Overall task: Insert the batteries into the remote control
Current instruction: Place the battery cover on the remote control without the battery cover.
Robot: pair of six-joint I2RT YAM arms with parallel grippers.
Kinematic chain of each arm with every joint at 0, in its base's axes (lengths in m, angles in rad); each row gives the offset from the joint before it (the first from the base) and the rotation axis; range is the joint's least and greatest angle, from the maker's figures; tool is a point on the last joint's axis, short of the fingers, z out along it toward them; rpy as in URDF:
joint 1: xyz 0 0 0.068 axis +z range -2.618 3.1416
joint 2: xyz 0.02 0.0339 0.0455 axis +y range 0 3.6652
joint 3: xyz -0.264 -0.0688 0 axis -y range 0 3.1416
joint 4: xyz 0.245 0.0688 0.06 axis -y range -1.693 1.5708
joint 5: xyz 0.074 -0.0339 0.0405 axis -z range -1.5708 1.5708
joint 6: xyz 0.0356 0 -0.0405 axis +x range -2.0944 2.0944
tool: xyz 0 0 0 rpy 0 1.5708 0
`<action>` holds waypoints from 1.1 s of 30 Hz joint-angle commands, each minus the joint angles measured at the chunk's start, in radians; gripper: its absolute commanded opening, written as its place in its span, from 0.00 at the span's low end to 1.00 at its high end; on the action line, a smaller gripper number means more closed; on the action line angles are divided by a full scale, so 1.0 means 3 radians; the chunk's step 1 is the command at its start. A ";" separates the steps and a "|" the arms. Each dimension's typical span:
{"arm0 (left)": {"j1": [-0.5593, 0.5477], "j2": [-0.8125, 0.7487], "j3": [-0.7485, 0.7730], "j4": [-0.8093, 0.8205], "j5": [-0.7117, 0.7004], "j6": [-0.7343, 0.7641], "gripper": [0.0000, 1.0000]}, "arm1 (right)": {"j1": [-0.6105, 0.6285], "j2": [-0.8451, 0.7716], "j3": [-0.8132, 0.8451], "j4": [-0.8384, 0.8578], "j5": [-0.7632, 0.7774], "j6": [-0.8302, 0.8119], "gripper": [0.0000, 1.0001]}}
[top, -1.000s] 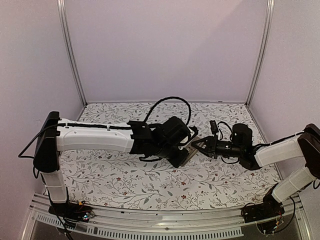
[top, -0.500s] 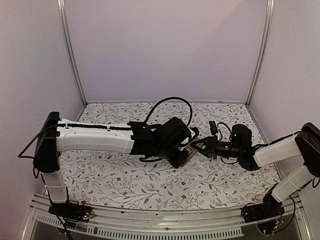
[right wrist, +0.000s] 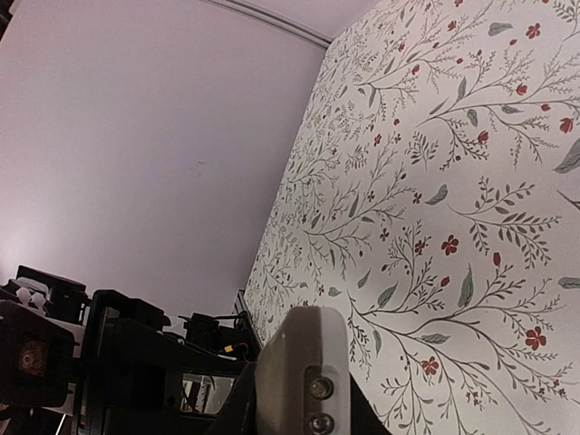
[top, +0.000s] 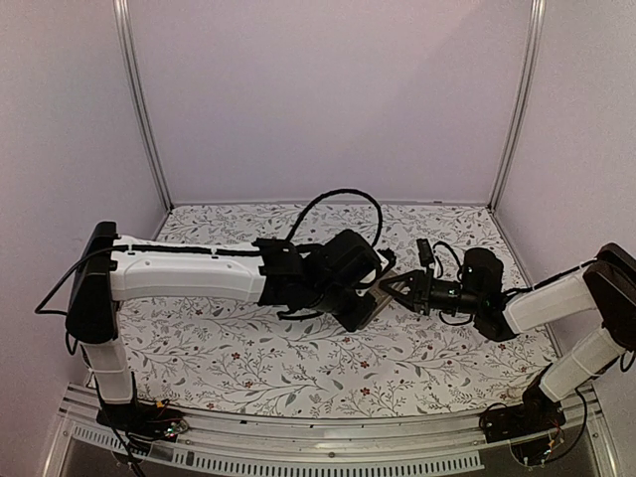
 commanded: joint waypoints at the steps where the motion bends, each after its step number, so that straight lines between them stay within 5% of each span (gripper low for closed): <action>1: 0.0004 0.0116 0.0091 -0.0130 -0.0029 -0.0015 0.15 | 0.0084 0.0056 -0.0008 0.0421 -0.0207 0.0098 0.00; 33: -0.0002 -0.0047 -0.0042 -0.0098 0.0096 0.0065 0.52 | 0.0048 -0.0141 0.0028 0.0200 -0.0195 0.0139 0.00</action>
